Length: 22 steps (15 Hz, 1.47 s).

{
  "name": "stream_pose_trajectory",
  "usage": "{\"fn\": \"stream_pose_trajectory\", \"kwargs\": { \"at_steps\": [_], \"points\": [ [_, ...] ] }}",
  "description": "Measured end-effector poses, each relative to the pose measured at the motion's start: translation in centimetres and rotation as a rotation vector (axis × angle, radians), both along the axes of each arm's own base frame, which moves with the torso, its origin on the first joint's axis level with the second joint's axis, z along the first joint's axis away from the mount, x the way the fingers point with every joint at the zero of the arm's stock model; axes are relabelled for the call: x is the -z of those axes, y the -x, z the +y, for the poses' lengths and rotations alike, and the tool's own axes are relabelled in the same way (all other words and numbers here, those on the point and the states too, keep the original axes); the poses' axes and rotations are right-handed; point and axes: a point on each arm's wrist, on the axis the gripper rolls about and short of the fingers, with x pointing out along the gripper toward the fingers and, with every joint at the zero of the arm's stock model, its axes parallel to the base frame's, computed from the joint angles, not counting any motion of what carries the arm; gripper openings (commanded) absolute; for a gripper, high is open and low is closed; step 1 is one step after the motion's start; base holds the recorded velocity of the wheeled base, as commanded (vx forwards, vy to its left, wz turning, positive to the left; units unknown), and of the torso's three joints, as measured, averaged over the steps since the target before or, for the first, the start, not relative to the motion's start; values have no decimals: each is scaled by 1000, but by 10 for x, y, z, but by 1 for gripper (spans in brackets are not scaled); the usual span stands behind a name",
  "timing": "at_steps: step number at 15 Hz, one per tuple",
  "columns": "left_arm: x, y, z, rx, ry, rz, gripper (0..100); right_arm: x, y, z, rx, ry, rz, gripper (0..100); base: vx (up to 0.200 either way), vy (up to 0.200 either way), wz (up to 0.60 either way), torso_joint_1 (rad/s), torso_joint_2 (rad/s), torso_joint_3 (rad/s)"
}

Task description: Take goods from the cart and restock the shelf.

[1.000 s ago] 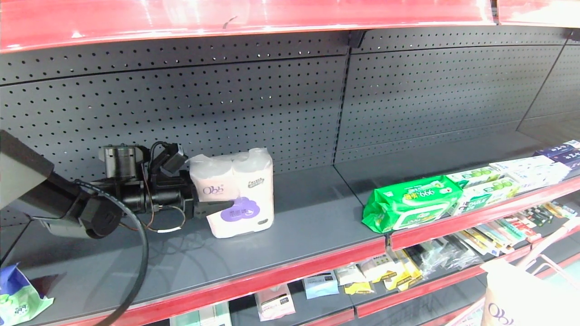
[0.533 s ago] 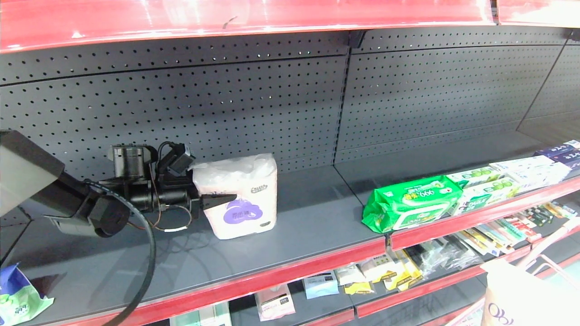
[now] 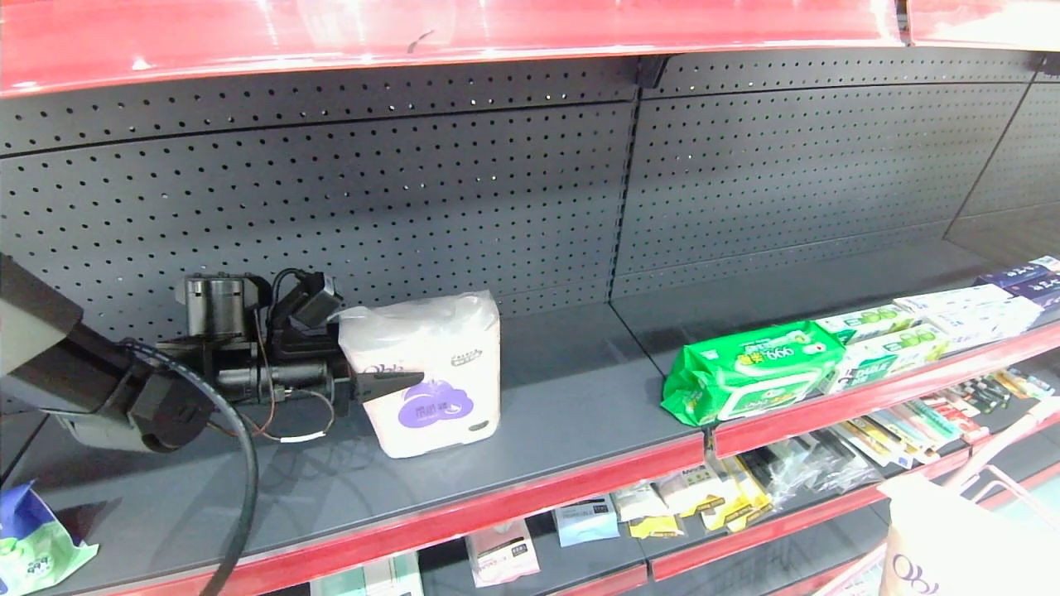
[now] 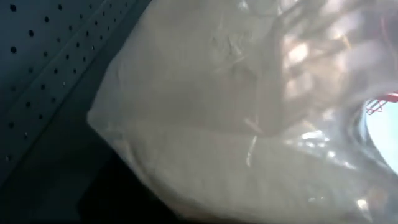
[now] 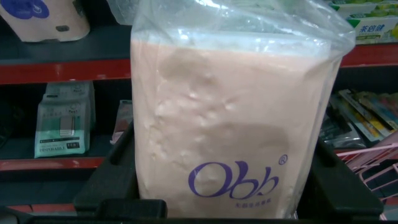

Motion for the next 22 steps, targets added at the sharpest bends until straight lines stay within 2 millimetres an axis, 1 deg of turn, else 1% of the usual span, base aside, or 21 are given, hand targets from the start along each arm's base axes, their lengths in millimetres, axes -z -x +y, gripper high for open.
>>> {"fn": "stream_pose_trajectory", "kwargs": {
  "at_steps": [4, 7, 12, 16, 22],
  "points": [
    [-4, 27, 13, -12, 8, 19, 0, 0, 0, 0, 0, 0, 0, 0, 0, 0, 0, 0, 0, 0],
    [4, 45, 22, -7, -3, 22, 0, 0, 0, 0, 0, 0, 0, 0, 0, 0, 0, 0, 0, 0],
    [7, 57, 28, 19, -2, 5, 0, 0, 0, 0, 0, 0, 0, 0, 0, 0, 0, 0, 0, 0],
    [14, 69, 30, 37, -5, 11, 0, 0, 0, 0, 0, 0, 0, 0, 0, 0, 0, 0, 0, 0],
    [14, 74, 34, 51, 15, 16, 0, 0, 0, 0, 0, 0, 0, 0, 0, 0, 0, 0, 0, 0]
  ]
}}
